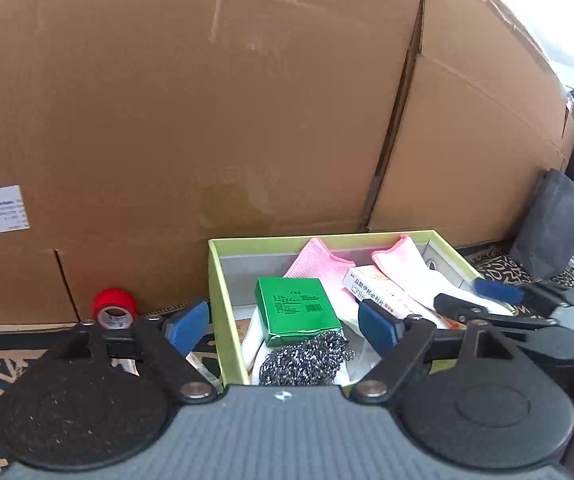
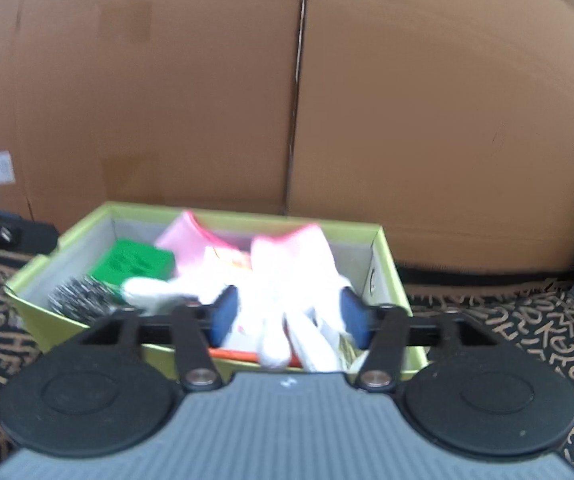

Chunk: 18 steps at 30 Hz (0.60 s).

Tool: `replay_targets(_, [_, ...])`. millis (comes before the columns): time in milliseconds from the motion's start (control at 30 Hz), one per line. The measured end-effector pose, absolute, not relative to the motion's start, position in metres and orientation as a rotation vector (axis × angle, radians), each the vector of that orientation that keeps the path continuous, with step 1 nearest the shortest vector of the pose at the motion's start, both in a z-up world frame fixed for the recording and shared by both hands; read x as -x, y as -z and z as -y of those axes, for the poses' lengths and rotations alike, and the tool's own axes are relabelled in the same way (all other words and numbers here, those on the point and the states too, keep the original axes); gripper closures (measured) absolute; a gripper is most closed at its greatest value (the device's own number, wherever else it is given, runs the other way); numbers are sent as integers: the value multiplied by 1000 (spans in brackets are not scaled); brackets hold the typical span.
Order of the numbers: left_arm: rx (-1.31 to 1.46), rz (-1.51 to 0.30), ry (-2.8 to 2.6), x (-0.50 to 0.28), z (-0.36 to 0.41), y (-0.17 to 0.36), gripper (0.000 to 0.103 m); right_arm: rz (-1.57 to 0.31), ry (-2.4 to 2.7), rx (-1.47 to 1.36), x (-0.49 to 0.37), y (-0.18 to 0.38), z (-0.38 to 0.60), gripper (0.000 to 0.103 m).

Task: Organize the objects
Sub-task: 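Carry glove and scrubber into the lime-green box and open both tools, then move both tools back toward the cotton-swab bag and red tape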

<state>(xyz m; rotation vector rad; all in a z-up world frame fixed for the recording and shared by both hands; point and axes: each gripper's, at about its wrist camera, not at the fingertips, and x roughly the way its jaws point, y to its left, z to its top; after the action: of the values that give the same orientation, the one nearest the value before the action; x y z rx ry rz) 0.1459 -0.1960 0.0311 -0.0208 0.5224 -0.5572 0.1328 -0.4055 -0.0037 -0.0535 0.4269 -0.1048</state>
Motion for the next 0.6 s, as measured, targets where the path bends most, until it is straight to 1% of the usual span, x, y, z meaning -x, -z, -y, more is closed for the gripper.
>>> replay_targets(33, [21,-519,554,-144,194,-32,18,-402,106,57,-124,-1,402,22])
replay_targets(67, [20,-514,552,-140,192,-33,18,-378,103,59,-116,-7,397,15])
replay_targets(100, [18,-510,550,-136,189,-34,17,-358,94,56,-109,-11,393,5])
replay_targets(133, [18,-507,548,-131,185,-35,16,-341,83,51,-103,-16,389,0])
replay_targets(233, [8,-521,530,-121,177,-38,13,-311,47,51,-86,-26,373,0])
replay_targets(367, [12,-526,501,-109,161,-38,13,-307,-1,74,-68,-30,348,0])
replay_targets(600, [62,-554,447,-87,117,-21,13,-333,-57,137,-49,-17,301,0])
